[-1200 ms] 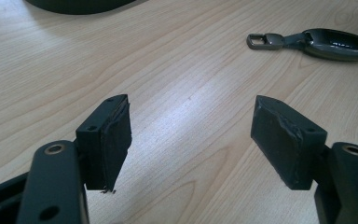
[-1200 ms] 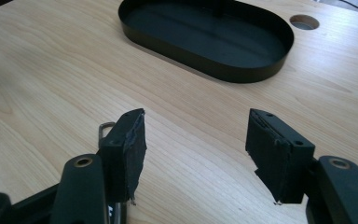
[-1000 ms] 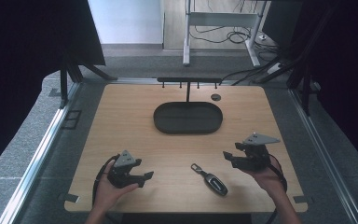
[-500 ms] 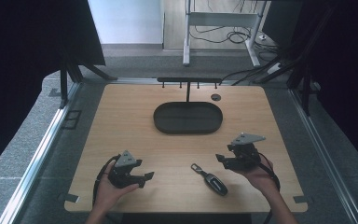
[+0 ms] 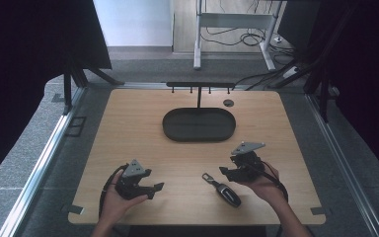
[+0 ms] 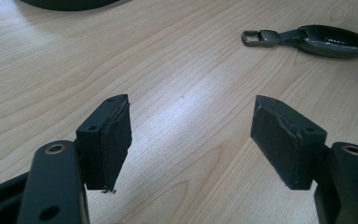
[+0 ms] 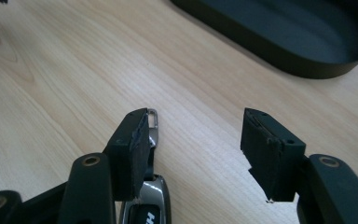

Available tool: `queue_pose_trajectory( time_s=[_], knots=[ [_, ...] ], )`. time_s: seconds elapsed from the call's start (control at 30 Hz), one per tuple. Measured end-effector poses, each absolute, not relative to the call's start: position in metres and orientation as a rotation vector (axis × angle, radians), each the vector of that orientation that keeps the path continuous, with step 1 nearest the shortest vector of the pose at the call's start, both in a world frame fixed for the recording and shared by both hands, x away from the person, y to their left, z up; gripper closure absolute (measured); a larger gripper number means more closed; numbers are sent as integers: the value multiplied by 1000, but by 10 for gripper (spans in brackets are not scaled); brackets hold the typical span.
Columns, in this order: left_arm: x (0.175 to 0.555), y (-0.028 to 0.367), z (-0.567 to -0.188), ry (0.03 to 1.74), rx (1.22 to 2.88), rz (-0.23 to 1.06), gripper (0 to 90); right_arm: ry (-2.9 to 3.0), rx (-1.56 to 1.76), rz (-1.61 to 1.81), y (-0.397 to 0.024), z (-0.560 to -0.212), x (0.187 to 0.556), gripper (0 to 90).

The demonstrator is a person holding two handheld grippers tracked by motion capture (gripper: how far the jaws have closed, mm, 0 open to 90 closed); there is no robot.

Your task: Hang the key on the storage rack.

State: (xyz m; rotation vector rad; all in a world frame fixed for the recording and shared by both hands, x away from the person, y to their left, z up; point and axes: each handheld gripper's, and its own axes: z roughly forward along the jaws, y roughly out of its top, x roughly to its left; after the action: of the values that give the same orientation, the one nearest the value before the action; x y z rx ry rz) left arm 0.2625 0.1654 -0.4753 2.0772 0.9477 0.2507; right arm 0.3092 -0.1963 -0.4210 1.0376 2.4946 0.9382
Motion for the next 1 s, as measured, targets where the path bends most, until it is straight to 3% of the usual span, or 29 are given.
queue_pose_trajectory(
  time_s=[1.0],
  knots=[
    [263,162,-478,939,2097,232,296,2718,1007,724,-160,-455,316,510]
  ],
)
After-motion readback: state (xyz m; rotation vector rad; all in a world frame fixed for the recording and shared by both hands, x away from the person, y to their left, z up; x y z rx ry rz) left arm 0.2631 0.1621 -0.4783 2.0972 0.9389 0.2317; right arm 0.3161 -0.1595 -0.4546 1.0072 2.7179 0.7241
